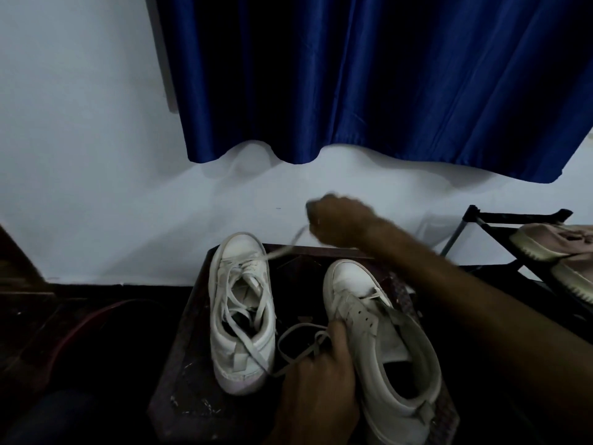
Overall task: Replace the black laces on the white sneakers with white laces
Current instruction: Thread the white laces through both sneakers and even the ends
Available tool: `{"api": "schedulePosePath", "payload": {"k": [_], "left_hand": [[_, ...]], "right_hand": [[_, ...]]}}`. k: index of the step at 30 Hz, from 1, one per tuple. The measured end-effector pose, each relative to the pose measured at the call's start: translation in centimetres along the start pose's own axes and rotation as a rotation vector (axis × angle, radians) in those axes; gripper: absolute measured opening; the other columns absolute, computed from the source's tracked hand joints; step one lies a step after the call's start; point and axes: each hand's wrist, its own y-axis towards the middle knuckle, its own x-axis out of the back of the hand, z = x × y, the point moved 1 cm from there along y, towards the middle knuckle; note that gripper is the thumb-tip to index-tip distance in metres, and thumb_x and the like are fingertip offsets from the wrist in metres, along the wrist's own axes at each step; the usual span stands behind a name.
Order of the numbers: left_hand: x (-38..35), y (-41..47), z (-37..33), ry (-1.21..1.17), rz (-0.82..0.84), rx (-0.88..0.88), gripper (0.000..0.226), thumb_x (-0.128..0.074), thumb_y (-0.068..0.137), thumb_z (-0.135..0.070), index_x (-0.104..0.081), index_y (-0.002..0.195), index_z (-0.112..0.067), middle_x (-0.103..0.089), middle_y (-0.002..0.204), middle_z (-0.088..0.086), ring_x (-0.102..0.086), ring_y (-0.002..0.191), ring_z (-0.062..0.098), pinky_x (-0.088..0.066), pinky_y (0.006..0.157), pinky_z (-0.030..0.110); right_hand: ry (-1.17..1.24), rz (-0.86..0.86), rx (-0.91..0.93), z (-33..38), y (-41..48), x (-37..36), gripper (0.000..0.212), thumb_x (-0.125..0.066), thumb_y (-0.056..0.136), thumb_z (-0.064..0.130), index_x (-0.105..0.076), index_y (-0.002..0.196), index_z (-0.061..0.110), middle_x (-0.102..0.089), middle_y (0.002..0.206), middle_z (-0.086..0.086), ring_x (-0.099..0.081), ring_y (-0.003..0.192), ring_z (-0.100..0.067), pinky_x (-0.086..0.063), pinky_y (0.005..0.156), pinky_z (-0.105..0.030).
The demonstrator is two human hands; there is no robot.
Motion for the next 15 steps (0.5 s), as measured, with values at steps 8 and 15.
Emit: {"api": "schedulePosePath", "payload": {"k": [8, 15], "left_hand": [[1.5, 0.4, 0.0, -0.011, 0.086, 0.058, 0.096, -0.087, 0.038, -0.034, -0.046, 0.123, -0.015, -0.067, 0.066, 0.008, -0.065, 0.044, 0.018, -0.045, 0.036, 0.028], [2.6, -0.3, -0.1, -0.053, 0.25, 0.028, 0.088, -0.087, 0.043, -0.033, -0.06, 0.125, -0.016, -0.068, 0.065, 0.014, -0.067, 0.049, 0.021, -0.049, 0.042, 0.03]], "right_hand": [[0.358, -0.782, -0.336, -7.0, 0.8, 12.2, 0.027, -0.049, 0.098, 0.021, -0.053, 0.119, 0.005, -0.06, 0.113, -0.011, -0.06, 0.096, -0.029, -0.053, 0.082, -0.039], [0.57, -0.921, -0.453, -10.1, -0.3, 16.7, 0.028, -0.048, 0.102, 0.023, -0.055, 0.123, 0.006, -0.062, 0.11, -0.005, -0.068, 0.085, -0.013, -0.059, 0.074, -0.025]]}}
